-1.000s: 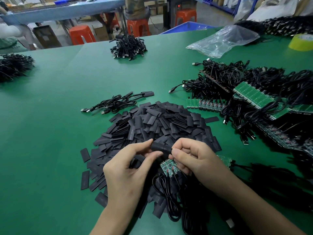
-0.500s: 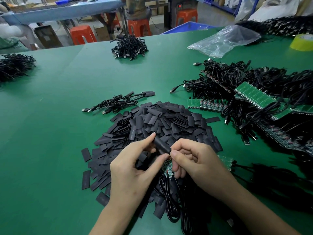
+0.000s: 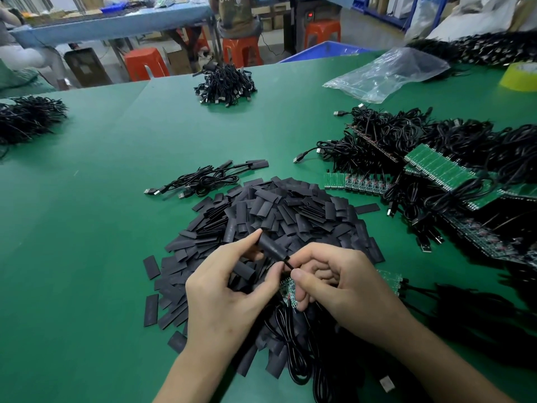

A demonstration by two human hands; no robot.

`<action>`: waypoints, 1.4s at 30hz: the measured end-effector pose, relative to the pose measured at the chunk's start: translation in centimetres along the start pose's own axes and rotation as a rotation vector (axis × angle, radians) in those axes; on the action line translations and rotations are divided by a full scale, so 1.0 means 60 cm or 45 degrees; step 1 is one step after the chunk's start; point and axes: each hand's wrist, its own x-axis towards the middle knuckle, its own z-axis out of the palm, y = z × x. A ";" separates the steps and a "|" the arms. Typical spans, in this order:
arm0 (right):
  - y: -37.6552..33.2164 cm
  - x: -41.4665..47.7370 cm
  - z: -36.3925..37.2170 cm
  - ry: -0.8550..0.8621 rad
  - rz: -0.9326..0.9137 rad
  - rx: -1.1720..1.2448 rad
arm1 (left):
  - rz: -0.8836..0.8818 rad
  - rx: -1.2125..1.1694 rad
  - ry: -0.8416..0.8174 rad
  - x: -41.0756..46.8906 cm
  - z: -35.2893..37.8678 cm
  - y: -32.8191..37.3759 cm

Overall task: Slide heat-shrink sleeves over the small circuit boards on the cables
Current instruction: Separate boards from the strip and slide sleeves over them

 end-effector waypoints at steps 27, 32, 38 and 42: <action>-0.006 0.012 -0.035 0.521 -0.190 0.333 | -0.619 -0.498 -0.968 0.166 -0.053 0.023; -0.002 0.006 -0.022 0.460 -0.227 -0.258 | -0.292 0.236 -0.614 0.283 -0.075 -0.047; 0.013 0.005 -0.018 0.215 -0.347 -0.767 | -0.191 0.952 -0.537 0.325 -0.060 -0.080; 0.021 0.000 -0.013 0.091 -0.390 -1.084 | -0.035 0.565 -0.545 0.227 -0.040 -0.032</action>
